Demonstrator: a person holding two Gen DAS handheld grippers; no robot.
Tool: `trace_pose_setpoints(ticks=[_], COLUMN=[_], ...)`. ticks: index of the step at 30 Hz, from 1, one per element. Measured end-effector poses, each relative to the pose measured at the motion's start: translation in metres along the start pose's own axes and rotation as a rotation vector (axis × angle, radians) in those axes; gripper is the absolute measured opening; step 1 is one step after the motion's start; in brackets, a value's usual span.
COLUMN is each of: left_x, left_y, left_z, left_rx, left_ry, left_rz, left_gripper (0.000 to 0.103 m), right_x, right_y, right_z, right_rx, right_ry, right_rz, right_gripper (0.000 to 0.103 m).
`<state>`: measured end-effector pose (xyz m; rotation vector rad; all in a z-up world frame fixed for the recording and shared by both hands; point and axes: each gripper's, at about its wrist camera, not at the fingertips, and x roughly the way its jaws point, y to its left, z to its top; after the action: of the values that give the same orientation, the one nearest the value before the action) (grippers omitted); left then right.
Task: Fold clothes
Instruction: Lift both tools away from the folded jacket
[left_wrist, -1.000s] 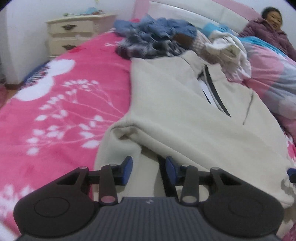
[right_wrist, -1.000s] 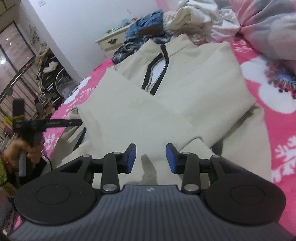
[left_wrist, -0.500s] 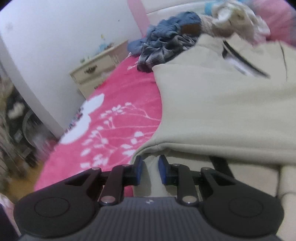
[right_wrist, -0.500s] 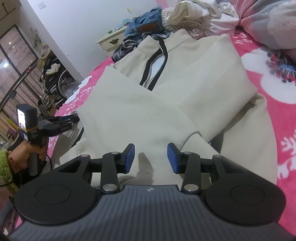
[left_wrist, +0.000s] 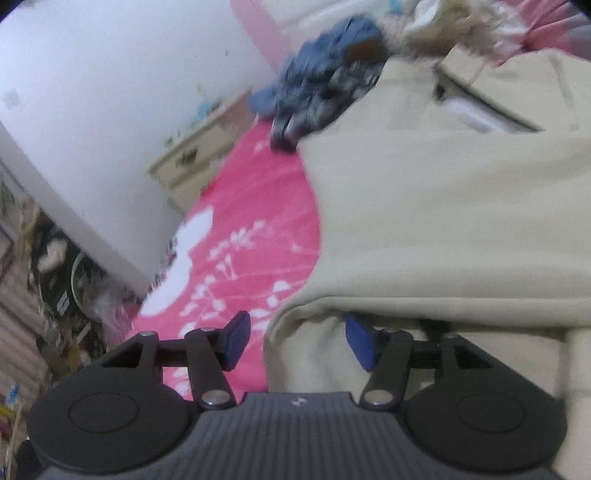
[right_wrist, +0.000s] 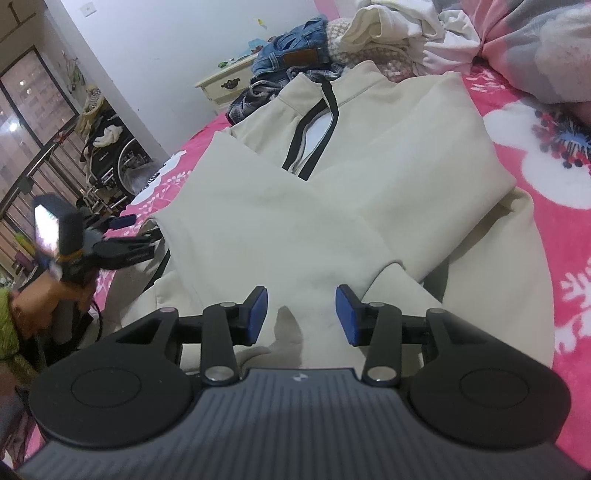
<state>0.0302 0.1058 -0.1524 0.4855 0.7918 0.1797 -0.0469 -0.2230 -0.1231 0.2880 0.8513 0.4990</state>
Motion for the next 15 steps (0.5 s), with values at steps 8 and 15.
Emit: trace_pose_setpoints(ticks=[8,15], left_x=[0.027,0.027], left_y=[0.073,0.099], left_z=[-0.022,-0.046], left_rx=[-0.494,-0.753], left_ry=[0.085,0.058], left_rz=[-0.196,-0.295], left_gripper=[0.062,0.062], right_x=[0.002,0.003], right_y=[0.0,-0.003], right_z=[-0.002,-0.003], right_rx=[0.001,0.002], right_ry=[-0.004,-0.004], right_rz=[-0.002,0.007], right_gripper=[0.04,0.04])
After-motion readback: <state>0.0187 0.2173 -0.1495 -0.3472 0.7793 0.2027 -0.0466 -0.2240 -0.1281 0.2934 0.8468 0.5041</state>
